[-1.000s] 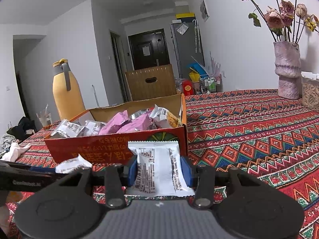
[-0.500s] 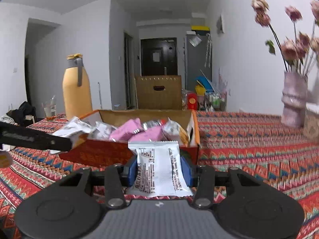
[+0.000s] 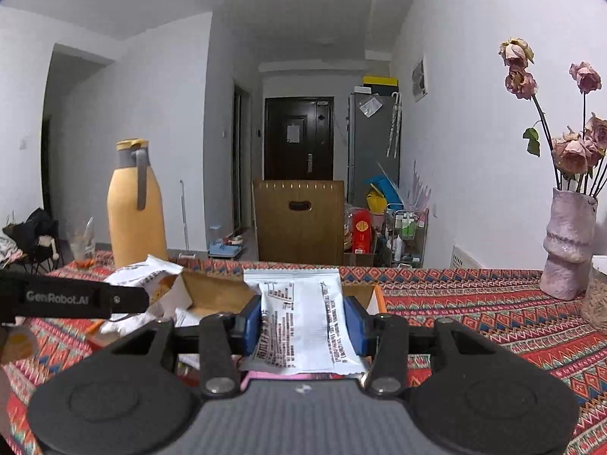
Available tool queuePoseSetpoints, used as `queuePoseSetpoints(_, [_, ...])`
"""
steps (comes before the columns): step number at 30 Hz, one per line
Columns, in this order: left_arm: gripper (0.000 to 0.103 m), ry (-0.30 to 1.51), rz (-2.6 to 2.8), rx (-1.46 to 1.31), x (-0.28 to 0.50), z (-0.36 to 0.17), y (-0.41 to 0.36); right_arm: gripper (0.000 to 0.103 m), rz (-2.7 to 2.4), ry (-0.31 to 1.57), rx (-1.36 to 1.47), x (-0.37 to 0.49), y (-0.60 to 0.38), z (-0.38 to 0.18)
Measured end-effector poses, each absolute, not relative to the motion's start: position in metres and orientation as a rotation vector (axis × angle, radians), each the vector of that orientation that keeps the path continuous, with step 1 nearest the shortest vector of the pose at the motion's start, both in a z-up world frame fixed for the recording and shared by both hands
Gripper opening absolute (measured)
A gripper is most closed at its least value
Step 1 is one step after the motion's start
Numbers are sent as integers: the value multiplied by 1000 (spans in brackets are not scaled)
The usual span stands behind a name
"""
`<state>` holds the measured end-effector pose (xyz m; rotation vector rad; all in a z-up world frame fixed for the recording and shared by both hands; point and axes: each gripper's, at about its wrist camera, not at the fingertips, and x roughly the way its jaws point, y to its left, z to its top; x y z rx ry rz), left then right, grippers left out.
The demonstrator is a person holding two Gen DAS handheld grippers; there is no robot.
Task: Organize snacks
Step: 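Carry both white packets over the open box, then open both tools to drop the white packets into the box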
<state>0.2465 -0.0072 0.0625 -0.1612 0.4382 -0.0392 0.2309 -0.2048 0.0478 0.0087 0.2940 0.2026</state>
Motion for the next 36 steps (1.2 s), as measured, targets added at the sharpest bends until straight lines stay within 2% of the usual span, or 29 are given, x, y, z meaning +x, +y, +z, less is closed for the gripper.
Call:
queuePoseSetpoints(8, [57,416,2,-162,286,66,0,44,147,276,41,280,-196,47])
queuePoseSetpoints(22, [59,441,43,-184,307,32,19,44,148,317,47,310,-195,1])
queuePoseSetpoints(23, [60,440,44,-186,307,31,19,44,151,328,44,311,-194,-3])
queuePoseSetpoints(25, [71,438,48,-189,307,31,20,45,158,344,41,312,-193,-6])
queuePoseSetpoints(26, [87,430,49,-196,305,31,21,47,164,349,41,311,-193,-7])
queuePoseSetpoints(27, [97,417,55,-199,303,32,21,47,164,346,43,310,-193,-7])
queuePoseSetpoints(28, [101,406,64,-199,301,33,21,51,158,339,45,309,-193,-6])
queuePoseSetpoints(29, [103,396,71,-202,300,34,22,64,156,335,50,309,-194,-6])
queuePoseSetpoints(30, [103,393,70,-206,299,36,23,73,148,331,61,308,-196,-5])
queuePoseSetpoints(31, [103,395,67,-212,299,36,24,91,140,327,73,307,-198,-5])
queuePoseSetpoints(32, [103,400,70,-215,300,36,24,100,135,324,81,307,-201,-4])
queuePoseSetpoints(36, [103,410,76,-216,301,35,24,103,129,331,105,308,-205,-4])
